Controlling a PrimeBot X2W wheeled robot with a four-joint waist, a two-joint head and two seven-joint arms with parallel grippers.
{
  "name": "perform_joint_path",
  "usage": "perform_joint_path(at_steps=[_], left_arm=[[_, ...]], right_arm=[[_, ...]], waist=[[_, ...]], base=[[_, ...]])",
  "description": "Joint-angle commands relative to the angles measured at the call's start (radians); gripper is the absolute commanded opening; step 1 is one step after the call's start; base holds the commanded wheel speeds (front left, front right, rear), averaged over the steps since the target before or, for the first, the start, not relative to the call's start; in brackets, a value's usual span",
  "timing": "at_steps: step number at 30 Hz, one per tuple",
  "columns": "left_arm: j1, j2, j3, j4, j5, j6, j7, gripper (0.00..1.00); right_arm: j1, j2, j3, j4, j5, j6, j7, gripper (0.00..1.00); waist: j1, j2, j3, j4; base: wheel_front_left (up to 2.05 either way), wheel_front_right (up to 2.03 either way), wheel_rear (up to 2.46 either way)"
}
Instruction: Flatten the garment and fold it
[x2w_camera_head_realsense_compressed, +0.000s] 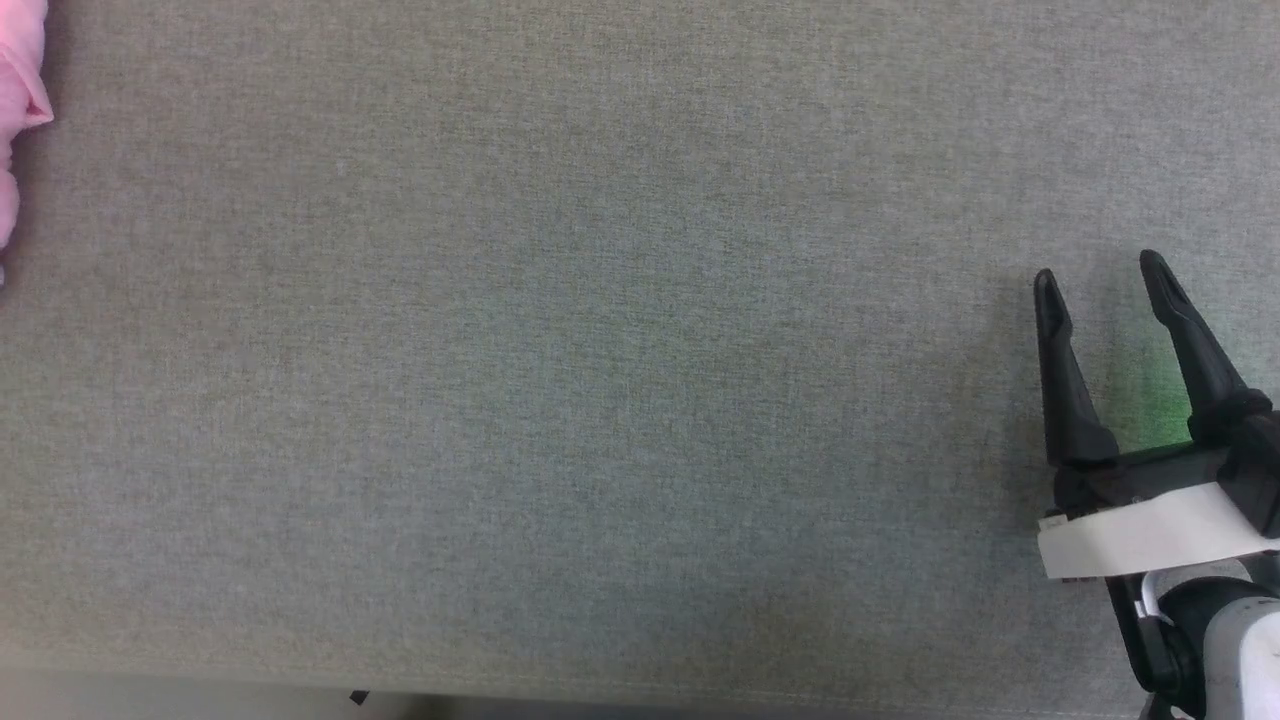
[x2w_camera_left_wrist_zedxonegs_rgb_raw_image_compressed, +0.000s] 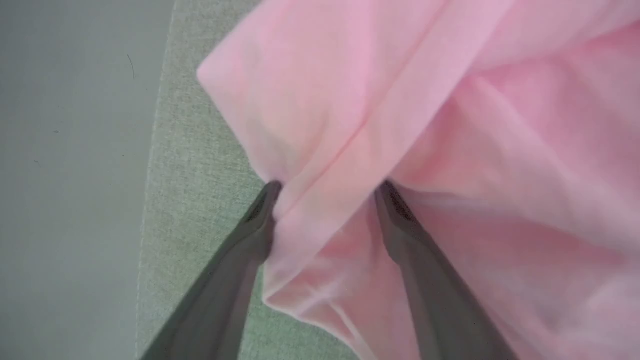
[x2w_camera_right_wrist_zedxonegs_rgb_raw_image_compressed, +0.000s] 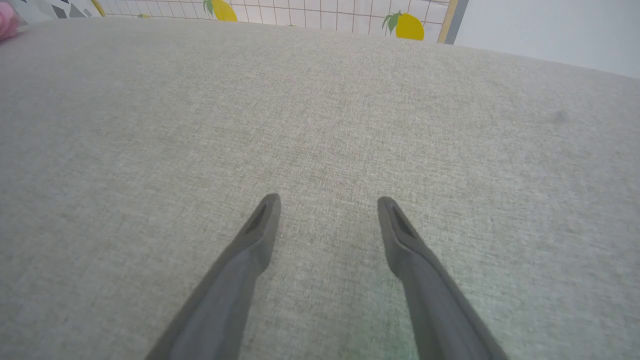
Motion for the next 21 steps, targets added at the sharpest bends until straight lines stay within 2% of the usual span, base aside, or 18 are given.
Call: perform_joint_path(at_steps=[1, 3, 7, 11, 18, 21], left_arm=[[0.02, -0.039, -0.041, 0.012, -0.016, -0.002, 0.024, 0.0], [0.017, -0.03, -0.057, 0.008, -0.033, -0.002, 0.027, 0.0], [-0.002, -0.01, -0.079, 0.029, -0.026, -0.002, -0.05, 0.0], [-0.04, 0.0, -0.087, 0.056, 0.015, -0.002, -0.19, 0.0], [-0.147, 0.004, -0.11, 0.081, 0.139, -0.002, -0.507, 0.0], [-0.193, 0.001, -0.136, 0.054, 0.178, -0.002, -0.59, 0.0]], right_arm=[[-0.015, 0.003, -0.003, -0.005, -0.006, -0.002, -0.002, 1.0], [-0.013, 0.003, -0.004, -0.001, -0.007, -0.002, 0.001, 1.0], [-0.015, 0.002, 0.005, 0.013, -0.009, -0.002, 0.005, 1.0], [-0.018, -0.002, 0.015, 0.035, -0.003, -0.002, 0.008, 1.0], [-0.014, -0.007, 0.036, 0.091, 0.014, -0.002, 0.009, 1.0], [-0.009, -0.006, 0.041, 0.113, 0.021, -0.002, 0.009, 1.0]], waist=[[-0.0001, -0.0001, -0.006, 0.006], [-0.0001, -0.0001, -0.014, 0.01], [-0.0001, -0.0001, -0.052, 0.017], [-0.0001, -0.0001, -0.108, 0.021], [-0.0001, -0.0001, -0.243, 0.019], [-0.0001, -0.0001, -0.301, 0.015]], base=[[0.0, 0.0, 0.0], [0.0, 0.0, 0.0], [0.0, 0.0, 0.0], [0.0, 0.0, 0.0], [0.0, 0.0, 0.0], [0.0, 0.0, 0.0]])
